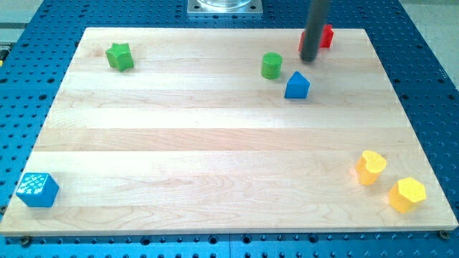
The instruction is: Move the yellow blocks to the left center
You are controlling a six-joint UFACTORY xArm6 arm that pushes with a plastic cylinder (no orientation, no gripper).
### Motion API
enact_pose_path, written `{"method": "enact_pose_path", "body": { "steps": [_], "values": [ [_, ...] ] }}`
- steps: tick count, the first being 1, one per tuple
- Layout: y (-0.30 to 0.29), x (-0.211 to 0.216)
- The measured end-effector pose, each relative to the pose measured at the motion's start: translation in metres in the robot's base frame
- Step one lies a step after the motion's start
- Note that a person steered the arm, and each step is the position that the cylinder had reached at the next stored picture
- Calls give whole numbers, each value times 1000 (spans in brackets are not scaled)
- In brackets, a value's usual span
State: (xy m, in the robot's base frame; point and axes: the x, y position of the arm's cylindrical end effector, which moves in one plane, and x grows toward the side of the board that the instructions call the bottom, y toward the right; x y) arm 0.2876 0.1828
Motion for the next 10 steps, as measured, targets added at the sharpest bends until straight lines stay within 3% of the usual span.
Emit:
{"method": "enact_pose_path", "body": {
  "steps": [1,2,4,5,8,9,10],
  "values": [
    [35,73],
    [80,185],
    [131,295],
    [88,311],
    [-2,278],
    [-58,287],
    [-71,301]
  ]
}}
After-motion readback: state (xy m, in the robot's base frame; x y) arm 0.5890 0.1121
